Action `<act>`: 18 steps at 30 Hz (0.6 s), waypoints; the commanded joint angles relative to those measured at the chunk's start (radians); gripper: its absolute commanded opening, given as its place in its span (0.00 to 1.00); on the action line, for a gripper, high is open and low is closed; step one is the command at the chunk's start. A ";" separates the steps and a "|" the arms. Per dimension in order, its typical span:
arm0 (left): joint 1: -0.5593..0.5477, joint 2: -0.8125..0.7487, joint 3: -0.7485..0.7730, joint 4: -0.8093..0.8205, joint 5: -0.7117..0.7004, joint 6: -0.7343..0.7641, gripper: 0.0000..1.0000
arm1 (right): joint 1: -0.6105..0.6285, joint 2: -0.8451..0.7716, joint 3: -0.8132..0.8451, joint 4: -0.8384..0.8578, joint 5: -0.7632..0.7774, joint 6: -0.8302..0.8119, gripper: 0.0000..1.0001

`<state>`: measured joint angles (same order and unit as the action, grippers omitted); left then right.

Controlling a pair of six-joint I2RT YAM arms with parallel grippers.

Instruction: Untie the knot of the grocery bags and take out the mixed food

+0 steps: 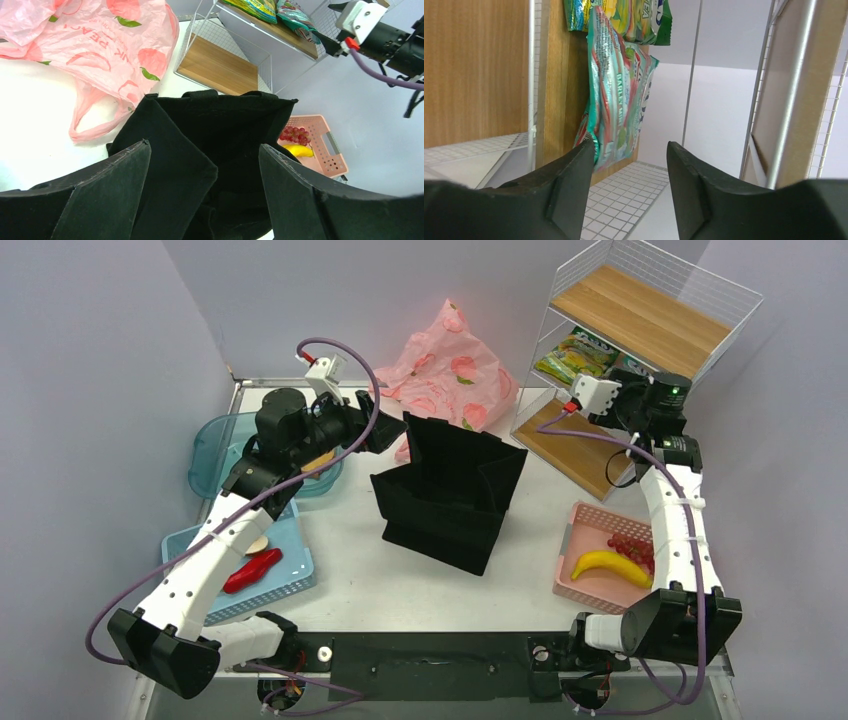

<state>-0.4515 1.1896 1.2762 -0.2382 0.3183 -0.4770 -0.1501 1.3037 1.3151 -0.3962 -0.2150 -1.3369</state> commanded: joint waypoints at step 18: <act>0.014 -0.025 0.032 -0.008 0.061 0.084 0.78 | -0.008 -0.019 0.145 -0.398 -0.199 0.012 0.61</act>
<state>-0.4435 1.1893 1.2762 -0.2512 0.3489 -0.4339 -0.1566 1.3037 1.4235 -0.7704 -0.3527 -1.3499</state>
